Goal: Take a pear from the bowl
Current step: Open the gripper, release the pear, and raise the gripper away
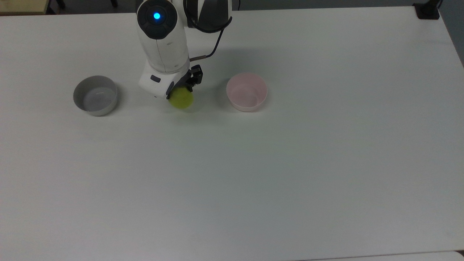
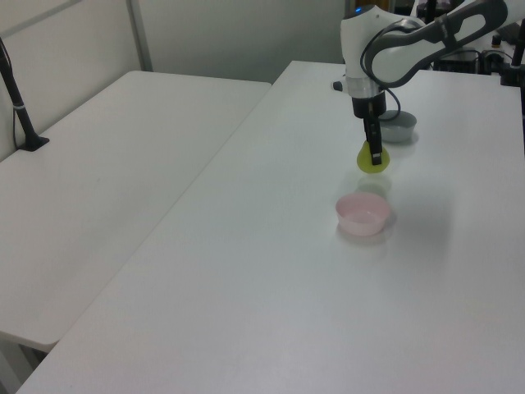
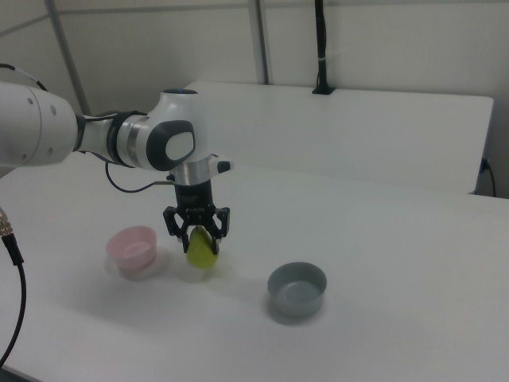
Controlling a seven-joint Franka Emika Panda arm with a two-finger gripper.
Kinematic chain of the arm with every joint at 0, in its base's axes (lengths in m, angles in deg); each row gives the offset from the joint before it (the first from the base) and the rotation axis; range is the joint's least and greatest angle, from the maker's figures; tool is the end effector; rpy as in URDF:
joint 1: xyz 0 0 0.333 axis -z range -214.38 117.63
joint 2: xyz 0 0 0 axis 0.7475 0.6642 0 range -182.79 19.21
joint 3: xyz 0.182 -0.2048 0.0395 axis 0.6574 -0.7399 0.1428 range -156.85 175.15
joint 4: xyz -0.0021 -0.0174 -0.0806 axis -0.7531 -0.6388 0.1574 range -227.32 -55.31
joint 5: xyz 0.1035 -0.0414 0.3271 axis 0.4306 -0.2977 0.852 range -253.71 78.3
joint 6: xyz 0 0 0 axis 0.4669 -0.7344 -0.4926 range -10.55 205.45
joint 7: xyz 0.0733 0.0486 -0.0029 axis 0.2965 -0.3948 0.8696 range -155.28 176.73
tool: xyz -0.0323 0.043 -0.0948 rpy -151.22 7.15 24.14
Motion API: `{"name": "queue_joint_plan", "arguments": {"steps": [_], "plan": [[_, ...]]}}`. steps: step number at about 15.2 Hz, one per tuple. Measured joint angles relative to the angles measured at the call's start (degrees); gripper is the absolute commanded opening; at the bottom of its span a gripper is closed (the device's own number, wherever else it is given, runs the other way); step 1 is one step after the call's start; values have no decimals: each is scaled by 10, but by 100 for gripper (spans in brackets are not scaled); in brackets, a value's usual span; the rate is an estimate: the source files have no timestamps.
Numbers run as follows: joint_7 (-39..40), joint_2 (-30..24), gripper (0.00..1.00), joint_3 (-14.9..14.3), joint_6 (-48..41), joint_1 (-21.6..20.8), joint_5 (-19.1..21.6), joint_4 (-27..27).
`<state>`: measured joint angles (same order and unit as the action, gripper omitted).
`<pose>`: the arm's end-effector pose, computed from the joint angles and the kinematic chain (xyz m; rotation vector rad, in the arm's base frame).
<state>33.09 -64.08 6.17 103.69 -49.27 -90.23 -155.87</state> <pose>0.5600 -0.0218 0.3411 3.0557 0.5809 -0.2575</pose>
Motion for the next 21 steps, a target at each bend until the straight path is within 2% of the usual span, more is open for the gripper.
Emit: {"name": "queue_joint_plan", "arguments": {"steps": [1, 2, 3, 12, 16, 21], "plan": [[0, 5, 40, 0, 8, 0, -6, -1], [0, 8, 74, 0, 13, 0, -10, -1], [0, 12, 100, -2, 20, 1, -13, -2], [-13, 7, 100, -8, 23, 2, -13, 5], [-67, -39, 100, -11, 20, 2, -13, 13], [-121, -105, 100, -17, -77, 2, -13, 71]]}}
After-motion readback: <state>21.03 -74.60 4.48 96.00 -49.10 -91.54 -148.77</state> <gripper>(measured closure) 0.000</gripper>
